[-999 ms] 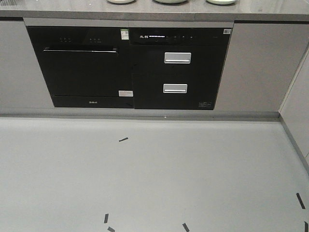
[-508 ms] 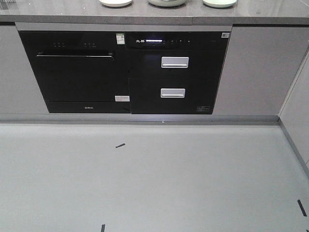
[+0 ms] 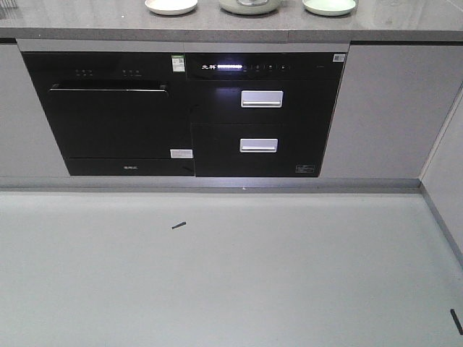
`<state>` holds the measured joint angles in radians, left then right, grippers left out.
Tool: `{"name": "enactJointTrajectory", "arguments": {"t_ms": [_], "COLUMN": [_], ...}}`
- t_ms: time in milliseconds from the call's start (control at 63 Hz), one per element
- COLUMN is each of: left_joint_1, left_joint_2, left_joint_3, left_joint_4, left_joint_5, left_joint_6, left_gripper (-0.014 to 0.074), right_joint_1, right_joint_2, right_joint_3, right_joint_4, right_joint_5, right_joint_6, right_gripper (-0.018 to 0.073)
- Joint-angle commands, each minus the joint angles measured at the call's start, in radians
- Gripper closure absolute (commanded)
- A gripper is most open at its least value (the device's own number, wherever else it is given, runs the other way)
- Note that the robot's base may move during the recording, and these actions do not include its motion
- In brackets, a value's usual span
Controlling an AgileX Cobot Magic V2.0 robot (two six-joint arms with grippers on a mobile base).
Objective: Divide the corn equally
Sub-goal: 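Drive the base toward the counter with the corn pot, then drive closer and align the base facing the pot and plates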
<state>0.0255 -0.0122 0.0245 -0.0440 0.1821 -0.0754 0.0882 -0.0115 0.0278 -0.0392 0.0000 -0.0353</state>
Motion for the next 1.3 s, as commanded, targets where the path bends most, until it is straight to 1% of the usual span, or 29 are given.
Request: {"name": "enactJointTrajectory", "arguments": {"t_ms": [0, 1285], "left_joint_1": [0.0, 0.0], "left_joint_2": [-0.014, -0.014], "left_joint_3": [-0.023, -0.023], "left_joint_4": [-0.008, -0.008], "left_joint_5": [-0.071, -0.071], "left_joint_6": [-0.003, -0.003], "left_gripper": [0.0602, 0.0602], "right_joint_1": [-0.008, -0.008], "right_joint_2": [-0.008, -0.008], "right_joint_3": [0.019, 0.019], "right_joint_4": [-0.008, -0.008], "right_joint_5": [-0.082, -0.082], "right_joint_6": [-0.007, -0.007], "right_gripper": [0.0564, 0.0564]}}
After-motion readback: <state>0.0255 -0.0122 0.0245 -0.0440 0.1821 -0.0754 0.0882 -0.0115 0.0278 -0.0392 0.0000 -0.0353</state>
